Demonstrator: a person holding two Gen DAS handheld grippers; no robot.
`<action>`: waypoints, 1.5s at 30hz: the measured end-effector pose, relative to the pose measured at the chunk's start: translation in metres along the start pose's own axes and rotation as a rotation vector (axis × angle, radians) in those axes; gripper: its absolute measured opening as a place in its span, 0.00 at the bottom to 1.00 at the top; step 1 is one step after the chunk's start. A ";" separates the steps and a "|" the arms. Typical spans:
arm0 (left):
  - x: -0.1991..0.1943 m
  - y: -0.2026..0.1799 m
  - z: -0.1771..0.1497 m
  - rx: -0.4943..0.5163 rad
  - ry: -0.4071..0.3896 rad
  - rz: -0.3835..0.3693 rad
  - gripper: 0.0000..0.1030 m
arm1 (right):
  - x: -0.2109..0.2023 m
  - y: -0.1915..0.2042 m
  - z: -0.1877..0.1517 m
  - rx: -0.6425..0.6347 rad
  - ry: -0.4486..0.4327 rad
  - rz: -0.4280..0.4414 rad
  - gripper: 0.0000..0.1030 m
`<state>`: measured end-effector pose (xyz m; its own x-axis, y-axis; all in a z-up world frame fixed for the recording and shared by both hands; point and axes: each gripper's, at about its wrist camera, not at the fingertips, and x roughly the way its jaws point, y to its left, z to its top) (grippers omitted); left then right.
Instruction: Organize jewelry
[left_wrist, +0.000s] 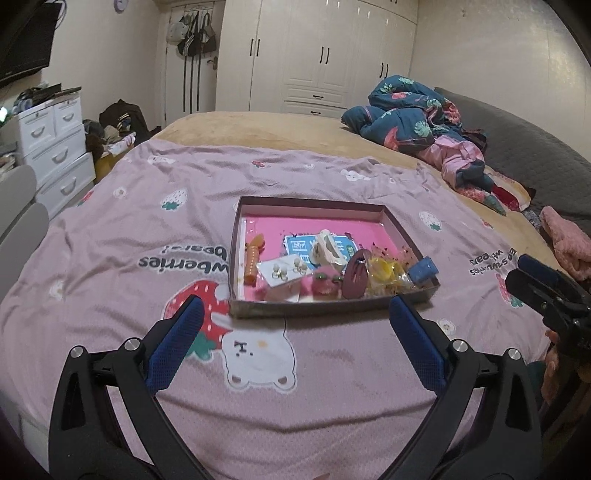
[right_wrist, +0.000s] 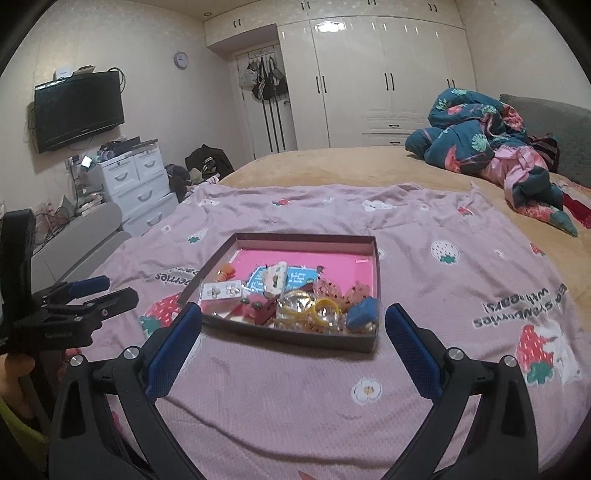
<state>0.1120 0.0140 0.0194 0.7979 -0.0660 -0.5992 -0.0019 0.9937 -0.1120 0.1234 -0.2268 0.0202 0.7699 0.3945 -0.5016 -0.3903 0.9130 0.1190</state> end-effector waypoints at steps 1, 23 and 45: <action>-0.002 0.000 -0.003 -0.001 -0.003 0.004 0.91 | -0.002 0.001 -0.004 -0.003 0.003 -0.006 0.96; -0.017 -0.009 -0.034 0.004 0.022 0.011 0.91 | -0.019 0.014 -0.036 0.000 0.053 0.010 0.96; -0.021 -0.008 -0.033 0.007 0.021 0.018 0.91 | -0.016 0.012 -0.037 0.004 0.060 0.013 0.96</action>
<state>0.0758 0.0041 0.0066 0.7851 -0.0504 -0.6173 -0.0115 0.9953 -0.0959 0.0878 -0.2260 -0.0016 0.7329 0.3997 -0.5506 -0.3983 0.9081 0.1292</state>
